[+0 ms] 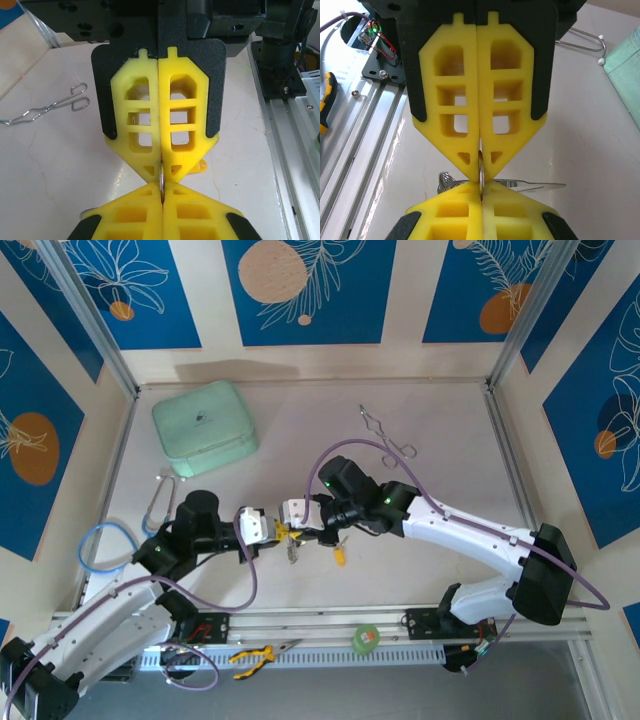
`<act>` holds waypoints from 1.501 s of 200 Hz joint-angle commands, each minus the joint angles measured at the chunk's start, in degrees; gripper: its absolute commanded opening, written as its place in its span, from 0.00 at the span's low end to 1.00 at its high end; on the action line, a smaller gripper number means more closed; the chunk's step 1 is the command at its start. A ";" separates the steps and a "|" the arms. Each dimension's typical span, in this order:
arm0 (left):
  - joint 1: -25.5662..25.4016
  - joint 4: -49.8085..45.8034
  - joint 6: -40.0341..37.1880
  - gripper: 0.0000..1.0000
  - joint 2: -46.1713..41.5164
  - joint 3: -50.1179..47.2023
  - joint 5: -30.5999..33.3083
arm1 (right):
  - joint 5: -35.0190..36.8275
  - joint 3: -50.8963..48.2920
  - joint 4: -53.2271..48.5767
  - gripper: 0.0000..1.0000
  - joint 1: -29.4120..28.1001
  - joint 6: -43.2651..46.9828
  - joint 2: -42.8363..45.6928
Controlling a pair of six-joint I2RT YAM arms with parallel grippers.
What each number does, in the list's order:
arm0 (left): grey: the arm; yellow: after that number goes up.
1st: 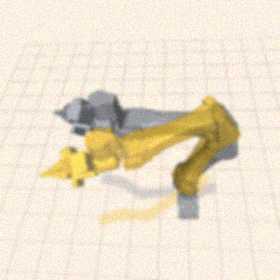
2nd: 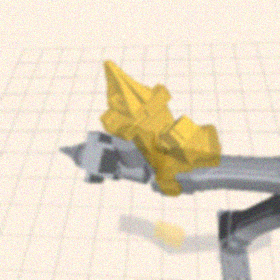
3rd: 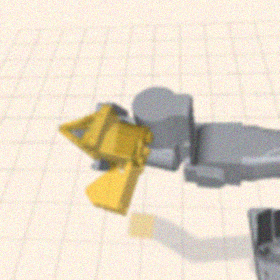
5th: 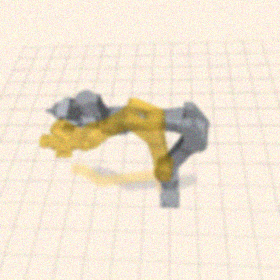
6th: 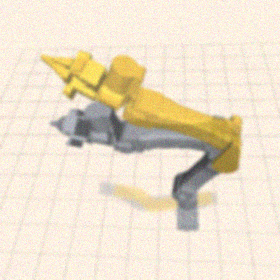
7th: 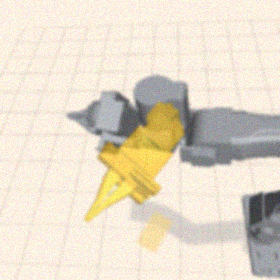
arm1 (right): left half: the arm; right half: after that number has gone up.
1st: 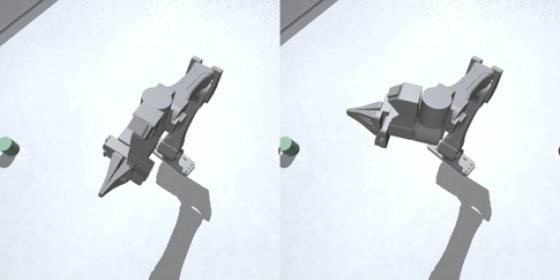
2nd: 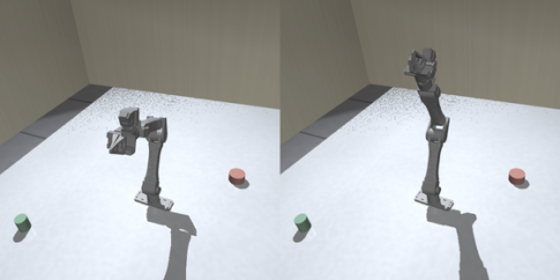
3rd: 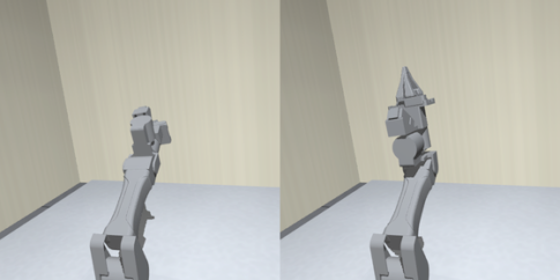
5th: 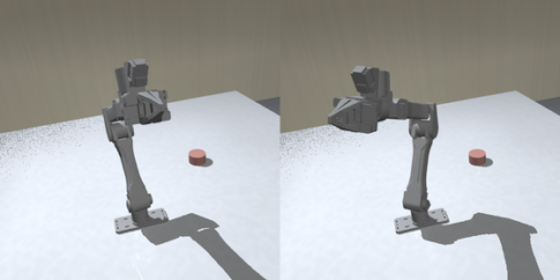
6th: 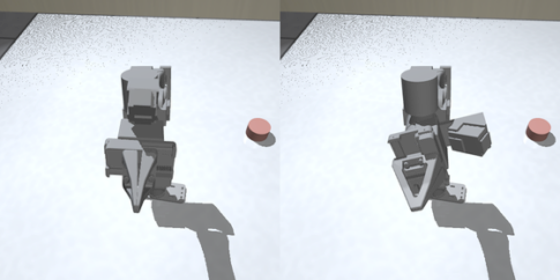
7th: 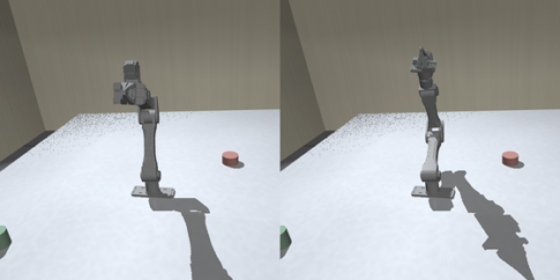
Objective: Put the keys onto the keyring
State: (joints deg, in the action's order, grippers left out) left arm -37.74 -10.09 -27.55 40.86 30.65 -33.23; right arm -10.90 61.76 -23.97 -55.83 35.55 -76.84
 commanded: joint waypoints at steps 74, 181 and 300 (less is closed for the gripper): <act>0.20 23.50 8.64 0.00 -4.35 -9.20 -1.54 | -9.71 -23.00 32.45 0.37 7.85 -19.04 17.48; 0.16 30.20 8.60 0.00 -1.40 -10.62 -7.28 | -5.67 -26.10 38.69 0.28 4.74 -13.40 15.83; 0.18 30.72 9.09 0.00 -1.04 -10.90 -7.38 | -6.59 -24.48 40.88 0.22 3.63 -13.29 14.26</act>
State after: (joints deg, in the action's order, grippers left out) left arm -37.74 18.02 -19.31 39.99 20.27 -38.81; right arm -16.56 35.35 15.94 -51.77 21.56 -62.52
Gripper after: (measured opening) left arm 0.063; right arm 0.226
